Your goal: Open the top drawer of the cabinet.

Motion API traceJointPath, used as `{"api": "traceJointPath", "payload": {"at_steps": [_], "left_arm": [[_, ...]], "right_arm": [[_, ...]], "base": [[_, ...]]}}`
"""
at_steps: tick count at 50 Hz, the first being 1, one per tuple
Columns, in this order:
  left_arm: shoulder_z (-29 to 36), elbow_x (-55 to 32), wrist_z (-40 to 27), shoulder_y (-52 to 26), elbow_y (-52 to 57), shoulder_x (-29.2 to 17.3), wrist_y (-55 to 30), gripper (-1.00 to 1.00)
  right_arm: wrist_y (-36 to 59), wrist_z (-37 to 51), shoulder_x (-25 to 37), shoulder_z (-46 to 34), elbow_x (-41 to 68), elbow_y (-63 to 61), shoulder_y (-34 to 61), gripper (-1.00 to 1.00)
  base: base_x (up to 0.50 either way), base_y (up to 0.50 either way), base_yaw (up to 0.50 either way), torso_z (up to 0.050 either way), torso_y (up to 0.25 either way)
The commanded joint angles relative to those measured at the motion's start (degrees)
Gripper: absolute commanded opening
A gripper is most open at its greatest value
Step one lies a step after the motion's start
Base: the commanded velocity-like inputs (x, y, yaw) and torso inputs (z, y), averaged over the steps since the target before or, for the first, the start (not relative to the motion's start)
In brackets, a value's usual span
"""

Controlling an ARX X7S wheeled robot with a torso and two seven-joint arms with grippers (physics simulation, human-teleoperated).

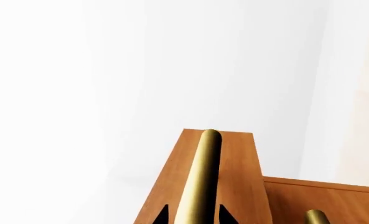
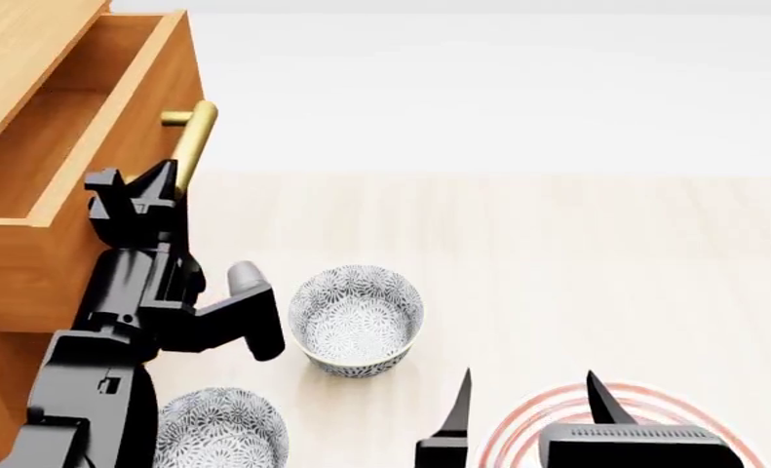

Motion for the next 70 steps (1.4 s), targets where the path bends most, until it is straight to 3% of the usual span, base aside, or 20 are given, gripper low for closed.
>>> {"api": "traceJointPath", "payload": {"at_steps": [1,11,12,48,56,70], "left_arm": [[2.74,3.65,-2.2,0.27,3.56,1.14,-0.27,-1.0],[3.26,3.89,-4.65,-0.73,2.39,1.25,-1.96,-1.0],[3.4,3.54,-2.37,-0.25,3.05,1.01,-1.92,1.0],[8.12,0.75,0.9,0.81,6.48,2.58,-2.53,1.0],[10.29,-0.73,5.91,1.24,13.56,3.9,-5.46,1.0],[23.26,-0.93,18.93,-4.41,30.19,4.11,-18.63,1.0]], "right_arm": [[-0.84,-0.05,0.18,-0.1,0.2,0.72,-0.39,1.0],[-1.45,-0.07,0.31,-0.05,0.44,1.28,-0.53,1.0],[-1.11,0.04,0.37,0.04,0.66,0.97,-0.43,1.0],[-2.13,0.86,1.5,0.85,1.78,-0.09,-1.83,1.0],[-2.33,0.96,1.63,0.96,2.02,0.05,-1.78,1.0],[-2.62,1.43,2.02,1.09,2.16,-0.5,-2.21,1.0]], "base": [[0.0,0.0,0.0,0.0,0.011],[0.0,0.0,0.0,0.0,0.002],[0.0,0.0,0.0,0.0,0.011],[0.0,0.0,0.0,0.0,0.0],[0.0,0.0,0.0,0.0,0.0],[0.0,0.0,0.0,0.0,0.0]]}}
